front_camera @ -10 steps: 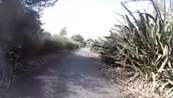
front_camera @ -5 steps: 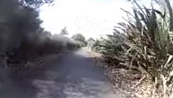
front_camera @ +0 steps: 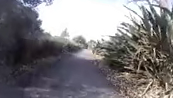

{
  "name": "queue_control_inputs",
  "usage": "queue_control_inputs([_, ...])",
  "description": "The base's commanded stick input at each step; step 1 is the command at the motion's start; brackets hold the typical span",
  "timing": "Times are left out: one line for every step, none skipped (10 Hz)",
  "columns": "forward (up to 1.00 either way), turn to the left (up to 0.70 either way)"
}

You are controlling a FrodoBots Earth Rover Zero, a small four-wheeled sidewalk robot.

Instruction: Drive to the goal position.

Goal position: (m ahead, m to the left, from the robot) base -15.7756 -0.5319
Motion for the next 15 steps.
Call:
queue_control_inputs([0.45, 0.0])
queue_control_inputs([0.45, 0.0])
queue_control_inputs([0.45, 0.0])
queue_control_inputs([0.45, 0.0])
queue_control_inputs([0.45, 0.0])
queue_control_inputs([0.45, 0.0])
queue_control_inputs([0.45, 0.0])
queue_control_inputs([0.45, 0.0])
queue_control_inputs([0.45, 0.0])
queue_control_inputs([0.45, 0.0])
queue_control_inputs([0.45, 0.0])
queue_control_inputs([0.45, 0.0])
queue_control_inputs([0.45, 0.0])
queue_control_inputs([0.45, 0.0])
queue_control_inputs([0.45, 0.0])
